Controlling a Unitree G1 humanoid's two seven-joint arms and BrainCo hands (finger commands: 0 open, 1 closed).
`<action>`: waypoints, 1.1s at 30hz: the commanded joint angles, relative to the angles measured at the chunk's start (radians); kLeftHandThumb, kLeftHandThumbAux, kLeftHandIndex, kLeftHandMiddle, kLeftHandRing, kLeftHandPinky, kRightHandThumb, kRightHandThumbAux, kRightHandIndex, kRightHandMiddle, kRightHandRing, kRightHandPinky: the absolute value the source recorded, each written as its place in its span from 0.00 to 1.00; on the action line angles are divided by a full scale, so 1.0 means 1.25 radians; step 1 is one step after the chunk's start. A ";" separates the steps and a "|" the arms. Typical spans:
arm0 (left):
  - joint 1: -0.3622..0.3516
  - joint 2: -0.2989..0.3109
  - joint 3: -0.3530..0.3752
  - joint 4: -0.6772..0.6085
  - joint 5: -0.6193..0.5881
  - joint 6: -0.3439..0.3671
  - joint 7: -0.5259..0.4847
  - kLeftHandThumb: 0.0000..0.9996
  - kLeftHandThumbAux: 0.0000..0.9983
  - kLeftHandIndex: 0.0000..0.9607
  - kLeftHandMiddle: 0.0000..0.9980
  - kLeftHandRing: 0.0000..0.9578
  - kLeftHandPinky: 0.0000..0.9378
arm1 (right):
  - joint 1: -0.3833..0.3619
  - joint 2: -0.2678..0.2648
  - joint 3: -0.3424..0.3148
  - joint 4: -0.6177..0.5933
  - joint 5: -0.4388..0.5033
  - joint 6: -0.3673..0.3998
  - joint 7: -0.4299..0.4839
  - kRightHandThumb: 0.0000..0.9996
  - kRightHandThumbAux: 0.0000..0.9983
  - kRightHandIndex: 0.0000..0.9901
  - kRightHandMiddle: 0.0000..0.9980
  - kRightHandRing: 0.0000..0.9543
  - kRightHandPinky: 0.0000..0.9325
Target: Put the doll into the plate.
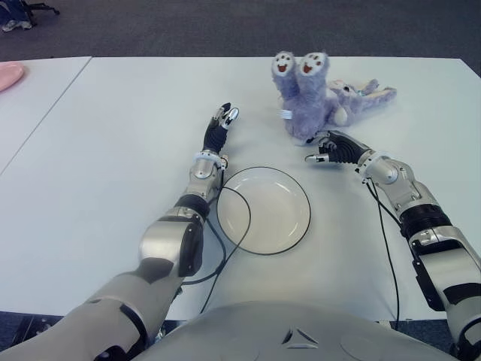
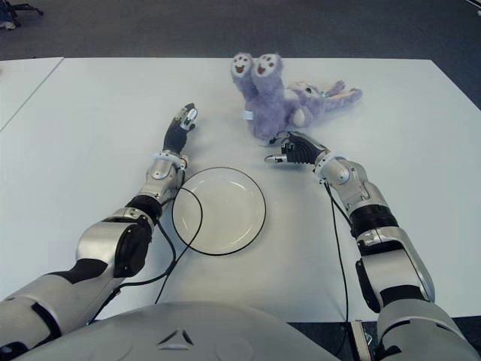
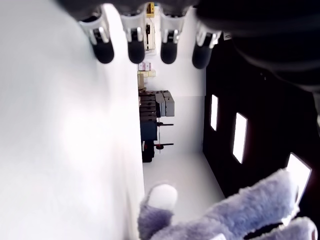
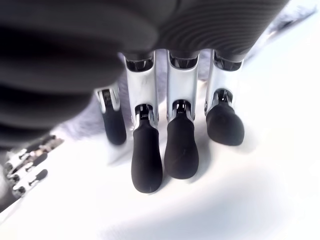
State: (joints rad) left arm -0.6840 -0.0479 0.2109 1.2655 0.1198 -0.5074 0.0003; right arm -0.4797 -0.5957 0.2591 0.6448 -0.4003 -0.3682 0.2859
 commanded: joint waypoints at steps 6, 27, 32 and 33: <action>0.131 0.003 -0.011 0.082 0.011 0.089 -0.018 0.00 0.33 0.12 0.05 0.03 0.04 | 0.243 -0.049 -0.034 -0.436 0.026 0.252 0.142 0.08 0.28 0.00 0.00 0.00 0.00; 0.137 0.012 -0.014 0.079 0.004 0.075 -0.013 0.00 0.32 0.10 0.04 0.01 0.00 | 0.569 -0.059 -0.226 -0.788 0.078 0.331 0.136 0.19 0.45 0.04 0.00 0.00 0.00; 0.136 0.012 -0.017 0.079 0.001 0.076 -0.011 0.00 0.31 0.10 0.03 0.01 0.00 | 0.602 -0.058 -0.236 -0.800 0.070 0.306 0.120 0.19 0.44 0.05 0.00 0.00 0.00; 0.136 0.012 -0.018 0.079 0.001 0.076 -0.011 0.00 0.31 0.09 0.03 0.00 0.00 | 0.604 -0.057 -0.235 -0.800 0.068 0.303 0.117 0.18 0.44 0.05 0.00 0.00 0.00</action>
State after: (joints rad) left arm -0.6735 -0.0327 0.1876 1.2592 0.1181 -0.5213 0.0002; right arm 0.2419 -0.6775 -0.0262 -0.3456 -0.3134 0.0373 0.4456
